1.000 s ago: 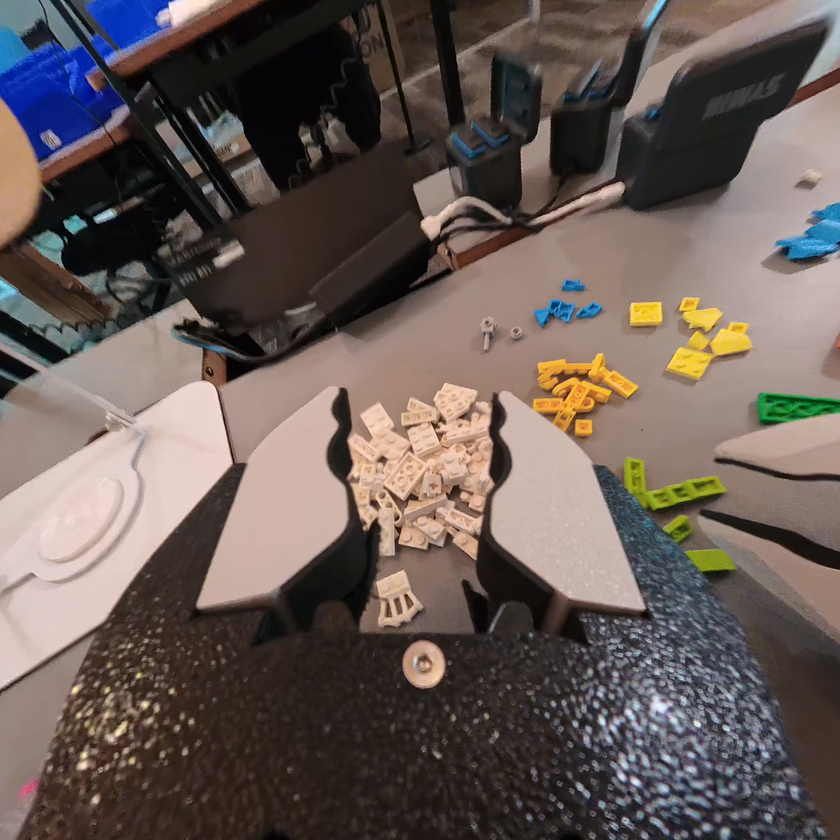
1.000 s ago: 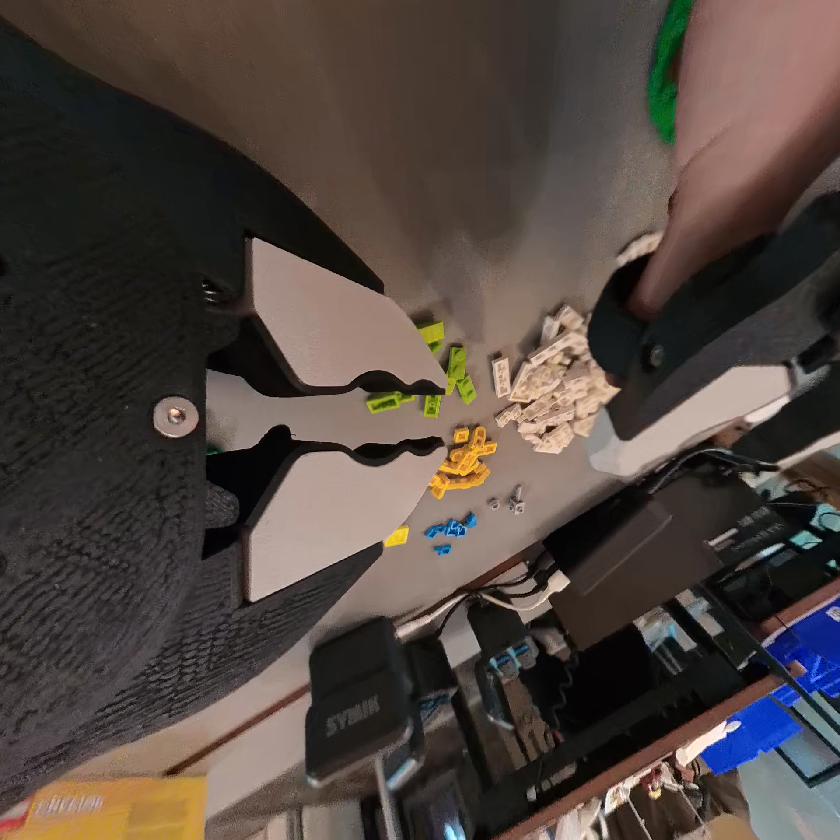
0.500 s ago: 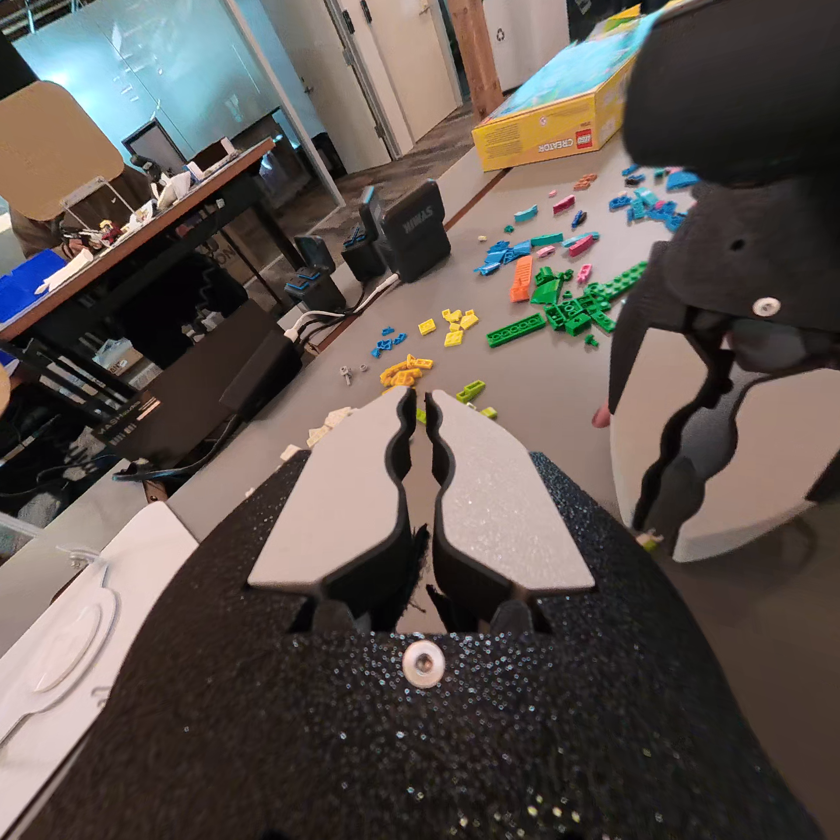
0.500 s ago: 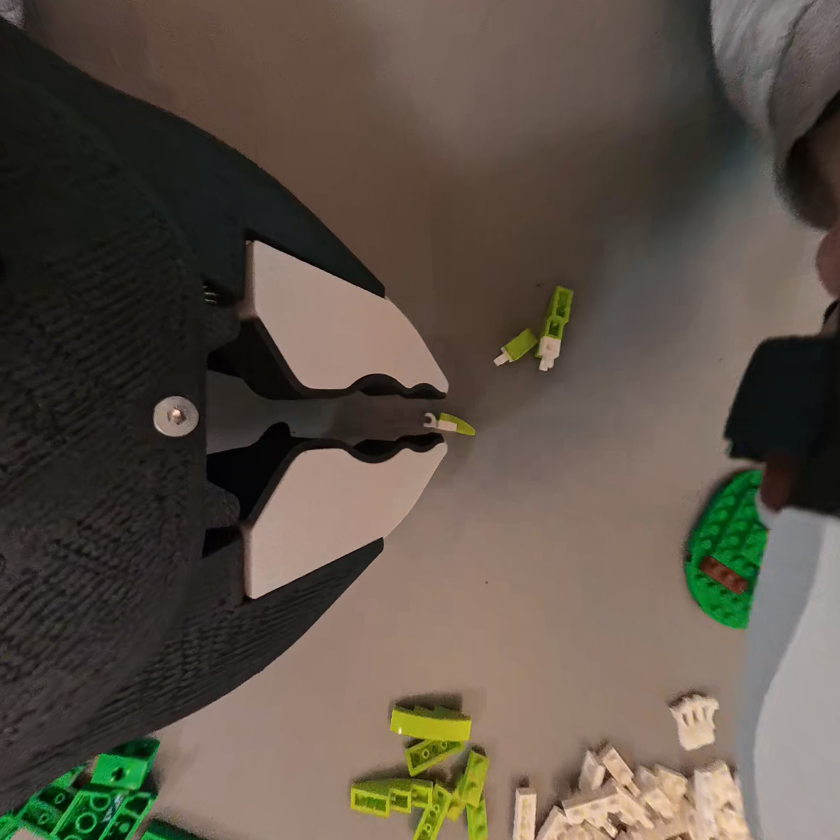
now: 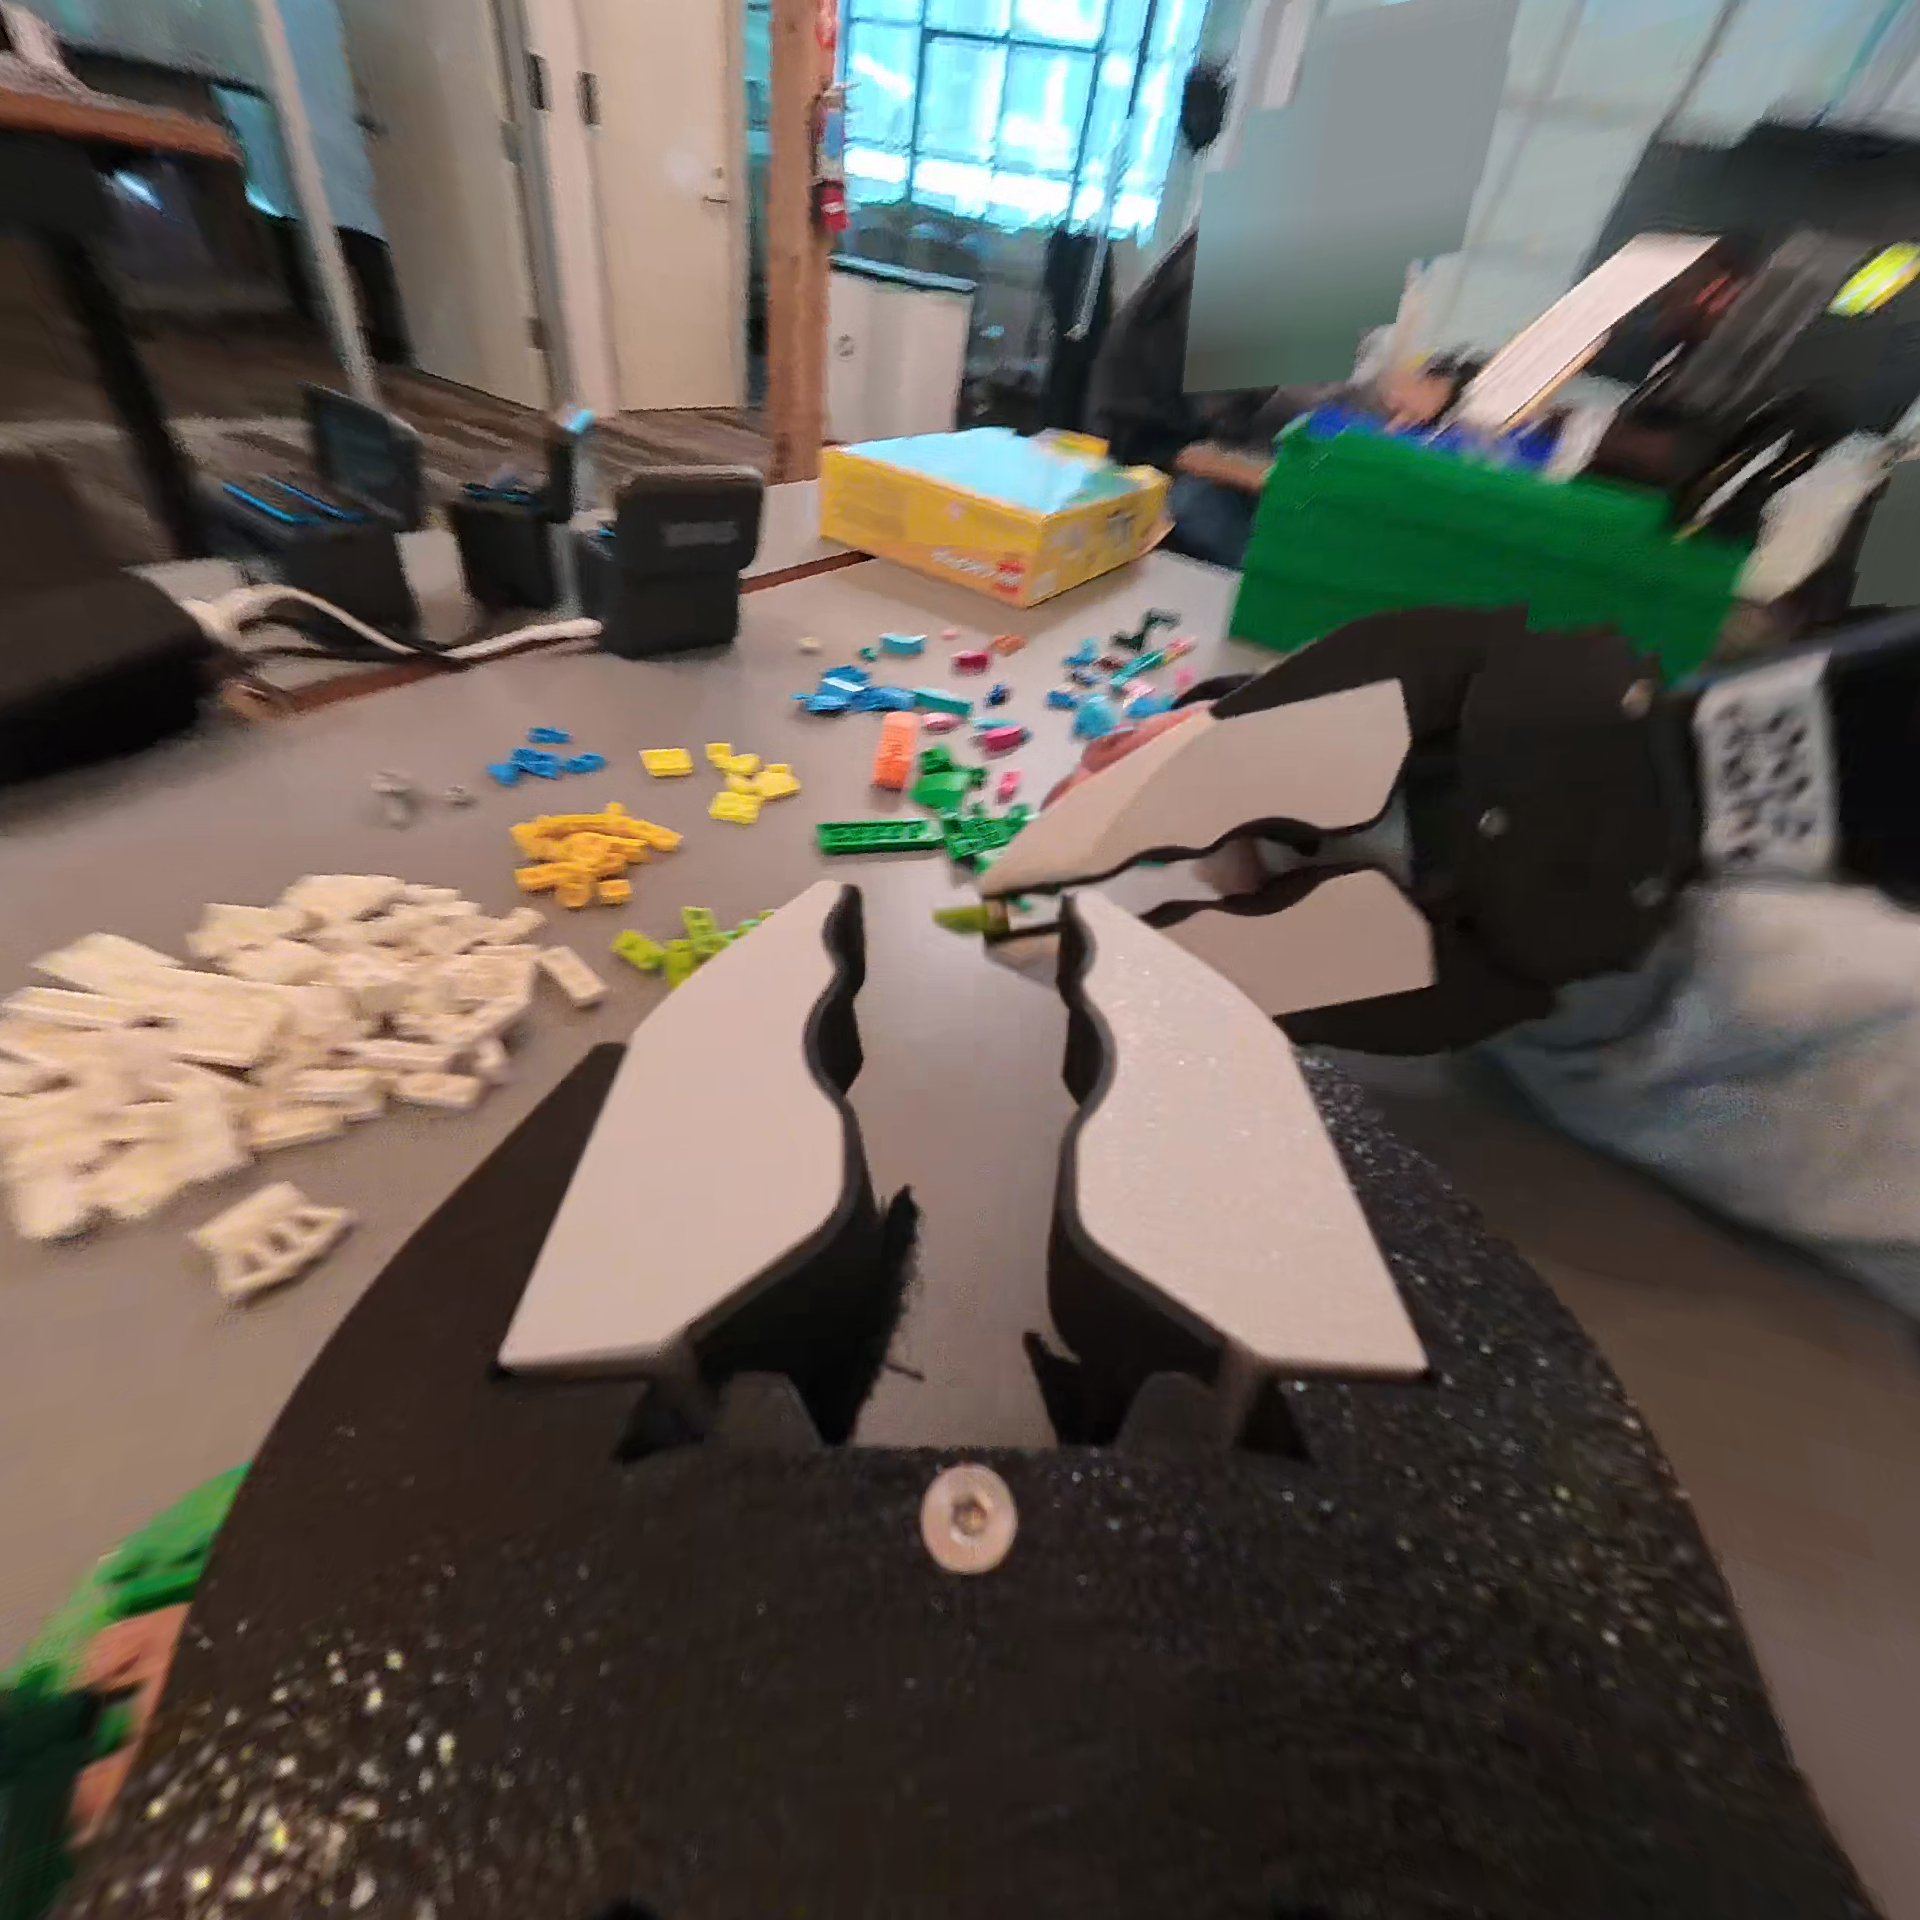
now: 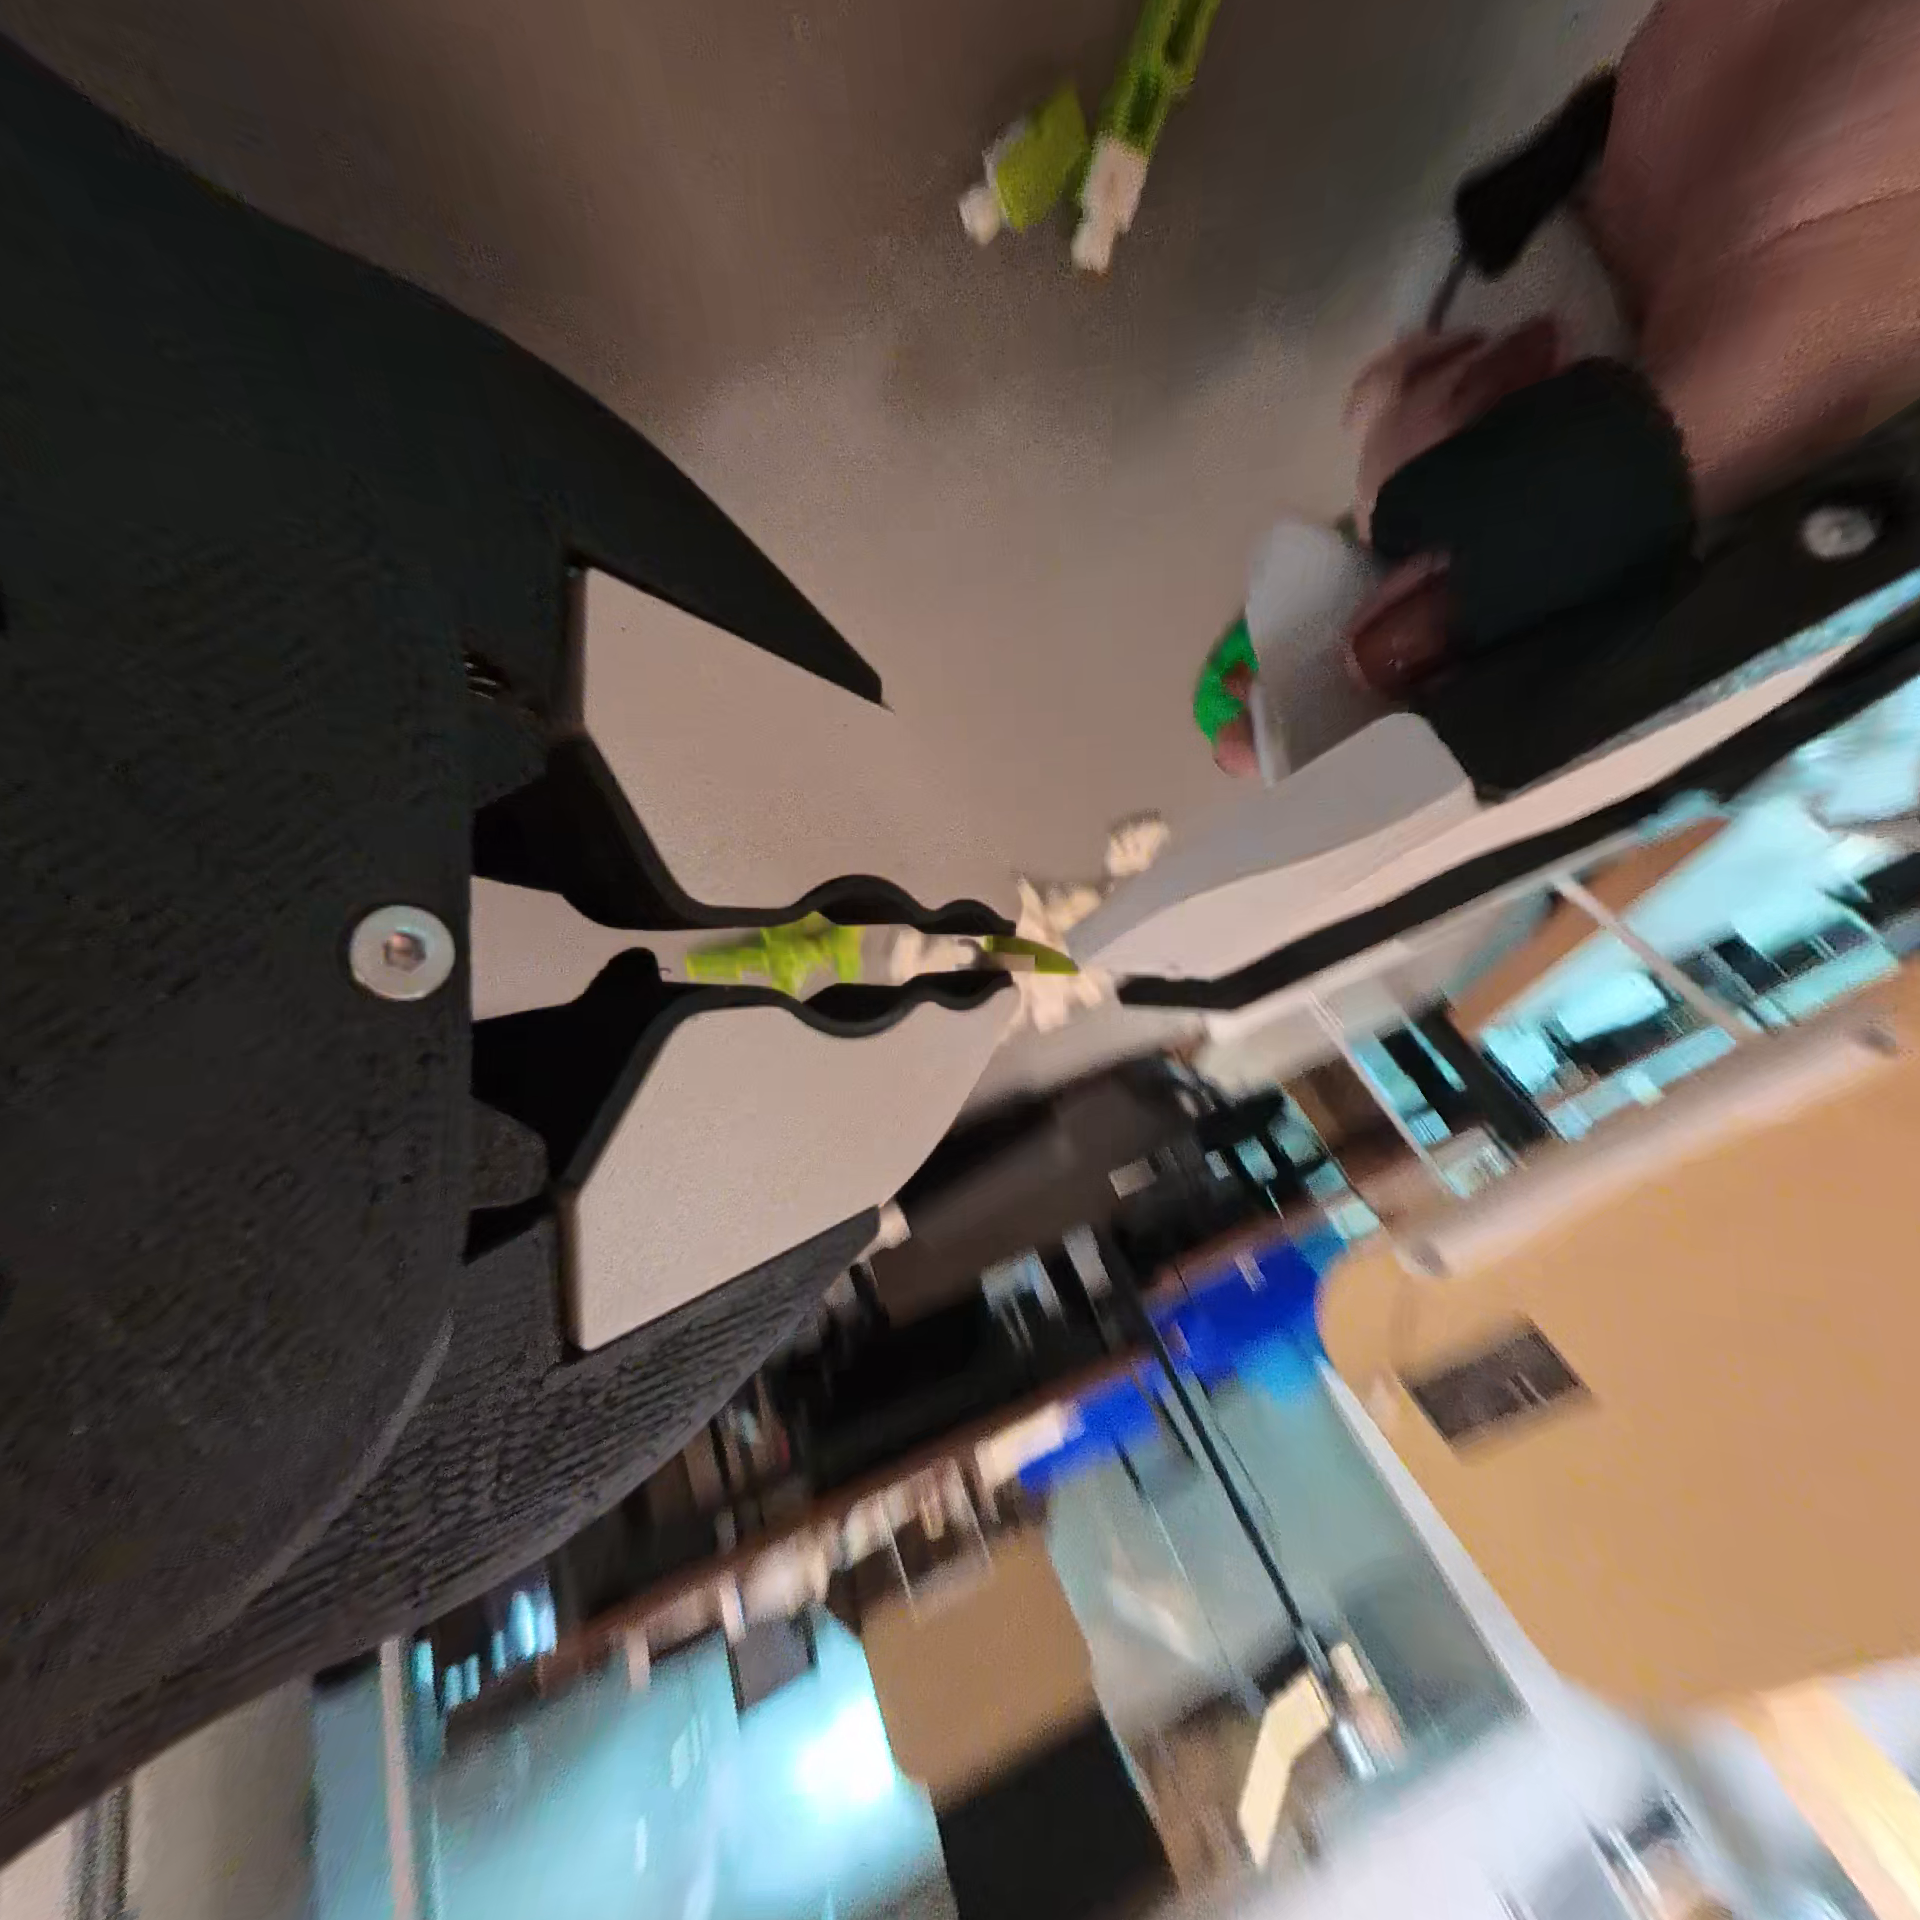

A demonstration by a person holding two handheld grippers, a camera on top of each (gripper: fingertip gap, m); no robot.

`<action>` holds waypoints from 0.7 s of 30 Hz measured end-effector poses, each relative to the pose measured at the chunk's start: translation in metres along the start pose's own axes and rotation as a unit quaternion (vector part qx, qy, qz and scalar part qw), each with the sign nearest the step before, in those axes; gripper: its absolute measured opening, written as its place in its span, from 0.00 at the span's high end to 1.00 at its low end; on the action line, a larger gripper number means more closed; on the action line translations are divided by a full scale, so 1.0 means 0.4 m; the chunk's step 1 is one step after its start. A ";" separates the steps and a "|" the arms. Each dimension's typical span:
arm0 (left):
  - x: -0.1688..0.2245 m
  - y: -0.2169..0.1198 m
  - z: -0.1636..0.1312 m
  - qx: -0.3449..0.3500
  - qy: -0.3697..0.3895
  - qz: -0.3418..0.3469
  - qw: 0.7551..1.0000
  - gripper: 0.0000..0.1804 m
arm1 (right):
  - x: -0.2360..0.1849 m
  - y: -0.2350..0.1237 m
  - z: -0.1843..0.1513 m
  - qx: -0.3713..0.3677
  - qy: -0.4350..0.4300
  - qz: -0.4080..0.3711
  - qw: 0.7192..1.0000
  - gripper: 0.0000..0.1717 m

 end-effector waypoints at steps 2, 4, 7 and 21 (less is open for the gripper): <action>0.003 -0.003 0.007 0.005 -0.058 -0.042 0.997 0.74 | 0.020 -0.017 0.025 0.024 -0.061 -0.072 0.995 0.97; 0.001 -0.007 0.012 0.017 -0.088 -0.065 0.994 0.73 | 0.023 -0.024 0.039 0.033 -0.102 -0.112 0.988 0.97; 0.001 -0.018 0.026 0.052 -0.089 -0.083 0.991 0.78 | 0.016 -0.023 0.051 0.040 -0.130 -0.135 0.981 0.97; 0.020 -0.029 0.013 0.081 -0.026 -0.132 0.988 0.96 | -0.008 -0.014 0.059 0.043 -0.176 -0.136 0.974 0.97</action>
Point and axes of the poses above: each gripper's, where its closed fingertips meet, y out along the fingers, z out of its top, x = y × z across the jaws, the point moved 3 cm from there along -y, back along the fingers, and after that the axes turned 12 degrees about z, right-handed, at the moved point
